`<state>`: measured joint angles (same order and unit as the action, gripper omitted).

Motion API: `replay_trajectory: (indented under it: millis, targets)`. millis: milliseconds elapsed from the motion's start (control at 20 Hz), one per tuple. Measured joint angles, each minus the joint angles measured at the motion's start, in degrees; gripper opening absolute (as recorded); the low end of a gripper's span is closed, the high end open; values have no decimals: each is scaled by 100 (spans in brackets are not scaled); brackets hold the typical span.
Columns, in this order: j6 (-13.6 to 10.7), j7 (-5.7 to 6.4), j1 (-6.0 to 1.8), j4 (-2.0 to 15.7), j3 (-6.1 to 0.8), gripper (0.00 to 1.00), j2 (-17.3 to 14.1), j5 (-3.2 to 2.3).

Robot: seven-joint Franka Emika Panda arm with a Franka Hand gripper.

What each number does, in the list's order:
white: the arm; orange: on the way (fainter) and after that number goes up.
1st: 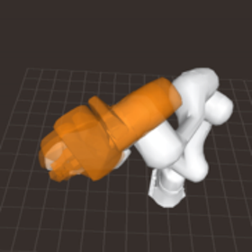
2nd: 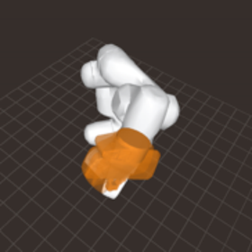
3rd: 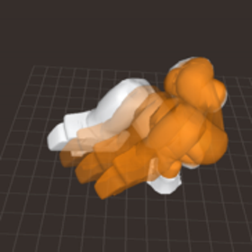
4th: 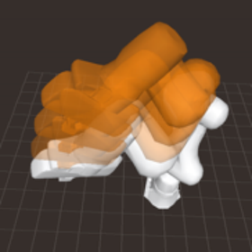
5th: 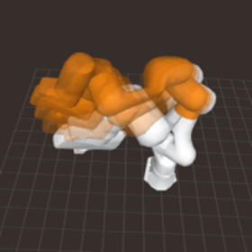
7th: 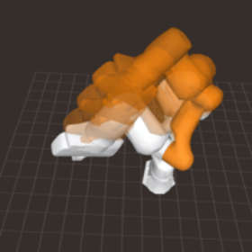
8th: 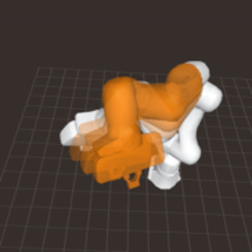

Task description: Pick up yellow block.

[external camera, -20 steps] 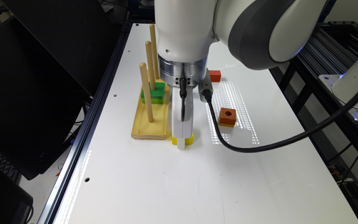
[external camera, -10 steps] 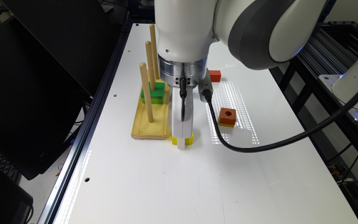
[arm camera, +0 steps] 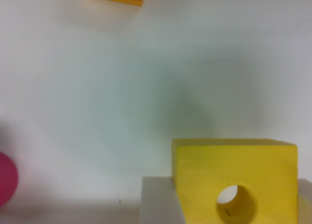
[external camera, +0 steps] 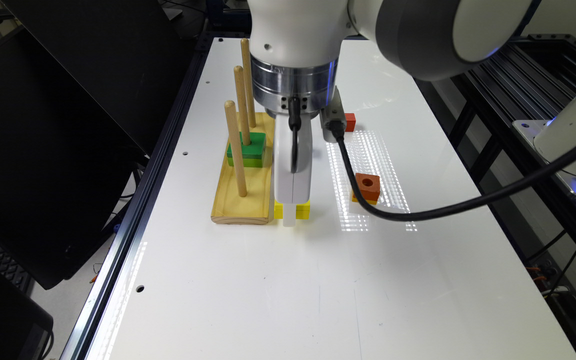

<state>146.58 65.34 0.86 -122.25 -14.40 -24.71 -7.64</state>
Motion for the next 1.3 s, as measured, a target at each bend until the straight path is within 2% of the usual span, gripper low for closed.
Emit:
replay_trajectory:
  millis: [300,500,600,750,950,1050,1300]
  targets:
    - [-41,0,-2,2,-7,0,72,11]
    - [-392,-9,-3,1,-50,0,425,101]
    - [-493,-18,-4,-15,-61,0,532,139]
    - [-498,-24,-20,-50,-60,0,545,143]
    - [-501,-56,-78,-62,-67,0,565,143]
    - [-564,-56,-89,-59,-83,0,662,154]
    - [-922,-97,-94,-70,-124,0,1042,275]
